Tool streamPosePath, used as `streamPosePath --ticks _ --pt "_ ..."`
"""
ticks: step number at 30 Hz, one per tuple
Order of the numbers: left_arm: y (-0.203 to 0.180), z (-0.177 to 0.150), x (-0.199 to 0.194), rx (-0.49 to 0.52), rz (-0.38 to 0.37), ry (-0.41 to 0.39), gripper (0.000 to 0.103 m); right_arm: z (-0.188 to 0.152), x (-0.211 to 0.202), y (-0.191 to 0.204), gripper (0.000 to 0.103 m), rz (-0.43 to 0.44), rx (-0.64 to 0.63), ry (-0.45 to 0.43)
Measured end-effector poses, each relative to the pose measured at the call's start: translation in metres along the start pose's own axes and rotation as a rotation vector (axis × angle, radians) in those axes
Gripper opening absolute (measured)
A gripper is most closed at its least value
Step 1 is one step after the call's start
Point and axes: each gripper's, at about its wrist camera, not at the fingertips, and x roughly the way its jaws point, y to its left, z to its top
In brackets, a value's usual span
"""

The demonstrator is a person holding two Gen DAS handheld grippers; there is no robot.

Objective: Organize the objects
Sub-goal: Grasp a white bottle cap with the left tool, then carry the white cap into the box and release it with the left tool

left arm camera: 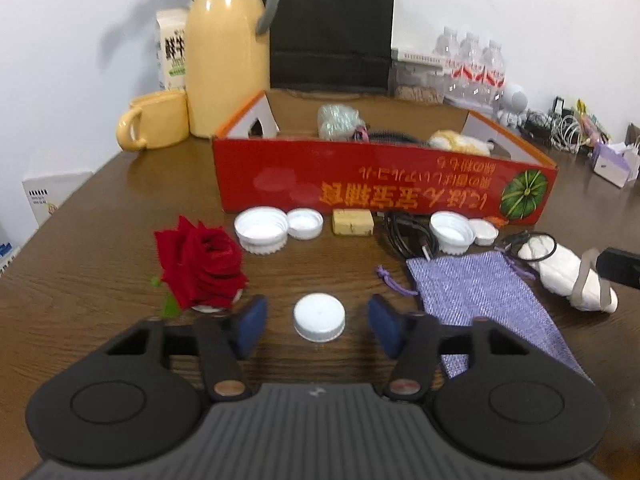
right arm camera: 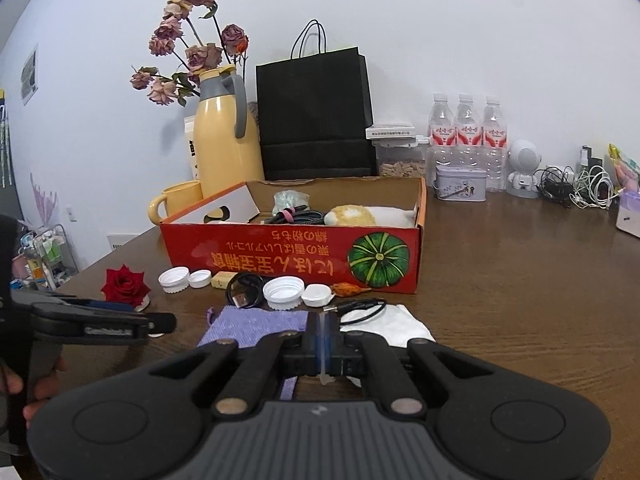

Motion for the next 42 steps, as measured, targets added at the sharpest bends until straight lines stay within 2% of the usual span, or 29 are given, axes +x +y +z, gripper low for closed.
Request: streamPosePath --ticks 1,3,4,8,13,20,26,34,42 --pt "-0.001 -0.001 0.001 0.008 0.01 -0.005 0.046 0.001 0.001 0.0 0.001 0.002 -0.001 -0.001" --pt "-0.003 -0.002 0.001 0.017 0.02 -0.011 0.03 0.001 0.003 0.001 0.001 0.006 -0.003 -0.001" --pt "-0.002 -0.002 0.0 0.015 0.008 -0.012 0.029 0.002 0.004 0.001 0.001 0.009 -0.003 -0.001" --pt "-0.002 0.0 -0.003 0.02 -0.002 -0.022 0.029 0.004 0.008 0.001 0.001 0.016 -0.005 -0.001" --pt "-0.004 0.016 -0.018 0.011 -0.034 -0.1 0.029 0.012 0.009 0.004 0.001 0.026 -0.019 -0.02" --pt "-0.014 0.066 -0.025 0.011 -0.053 -0.228 0.029 0.049 0.02 0.018 0.001 0.041 -0.077 -0.093" --pt "-0.021 0.106 -0.009 0.007 -0.052 -0.318 0.029 0.086 0.052 0.029 0.001 0.048 -0.113 -0.137" --pt "-0.02 0.138 0.037 -0.054 -0.042 -0.329 0.029 0.117 0.113 0.028 0.001 0.049 -0.093 -0.134" --pt "-0.012 0.14 0.08 -0.061 -0.022 -0.26 0.029 0.103 0.159 0.012 0.001 0.039 -0.06 -0.059"
